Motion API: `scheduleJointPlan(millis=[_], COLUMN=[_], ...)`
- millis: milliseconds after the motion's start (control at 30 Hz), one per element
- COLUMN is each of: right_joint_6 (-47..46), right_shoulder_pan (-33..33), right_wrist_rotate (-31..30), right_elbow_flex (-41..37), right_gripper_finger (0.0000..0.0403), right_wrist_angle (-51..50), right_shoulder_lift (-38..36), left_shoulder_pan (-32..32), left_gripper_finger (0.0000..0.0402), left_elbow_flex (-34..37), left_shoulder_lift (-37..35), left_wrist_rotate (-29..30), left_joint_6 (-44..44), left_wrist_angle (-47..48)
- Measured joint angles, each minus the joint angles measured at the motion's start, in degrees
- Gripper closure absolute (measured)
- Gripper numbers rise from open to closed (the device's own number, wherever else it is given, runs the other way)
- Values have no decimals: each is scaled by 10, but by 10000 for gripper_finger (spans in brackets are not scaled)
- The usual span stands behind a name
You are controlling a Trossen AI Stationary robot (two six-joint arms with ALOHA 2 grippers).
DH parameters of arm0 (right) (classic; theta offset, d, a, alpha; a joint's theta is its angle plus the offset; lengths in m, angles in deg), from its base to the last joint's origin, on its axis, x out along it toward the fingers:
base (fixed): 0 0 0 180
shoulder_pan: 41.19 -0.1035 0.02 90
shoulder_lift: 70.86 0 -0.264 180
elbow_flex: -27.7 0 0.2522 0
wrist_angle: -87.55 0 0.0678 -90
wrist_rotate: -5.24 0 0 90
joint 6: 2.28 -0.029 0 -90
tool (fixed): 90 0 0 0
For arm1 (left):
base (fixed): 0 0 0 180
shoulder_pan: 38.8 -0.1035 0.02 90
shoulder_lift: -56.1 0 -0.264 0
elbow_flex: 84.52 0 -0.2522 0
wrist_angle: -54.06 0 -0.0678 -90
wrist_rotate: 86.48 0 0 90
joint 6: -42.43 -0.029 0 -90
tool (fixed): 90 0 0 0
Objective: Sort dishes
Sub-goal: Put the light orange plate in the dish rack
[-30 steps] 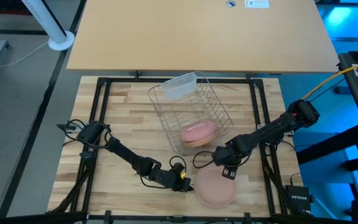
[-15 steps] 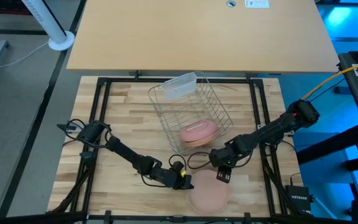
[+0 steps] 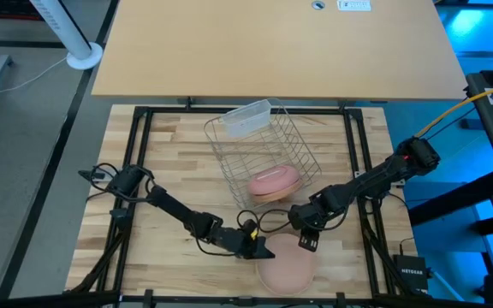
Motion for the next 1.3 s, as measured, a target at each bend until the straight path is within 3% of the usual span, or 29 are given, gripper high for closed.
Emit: scheduleJointPlan(millis=[233, 500, 633, 800, 1300], right_joint_6=[0, 0, 0, 2, -1], right_shoulder_pan=[0, -1, -1, -1, 0], right_wrist_rotate=[1, 1, 3, 5, 4], right_elbow_flex=[0, 0, 0, 0, 0], right_gripper_finger=[299, 299, 299, 299, 299], right_wrist_angle=[0, 0, -1, 0, 2], right_shoulder_lift=[0, 0, 0, 0, 0], left_shoulder_pan=[2, 3, 9, 19, 14], left_gripper_finger=[304, 304, 304, 304, 304], left_elbow_flex=[0, 20, 46, 51, 51], left_shoulder_lift=[0, -25, -92, -146, -68], left_wrist_rotate=[-21, -88, -86, -30, -9], left_joint_6=[16, 30, 26, 47, 71], left_wrist_angle=[3, 41, 178, 351, 198])
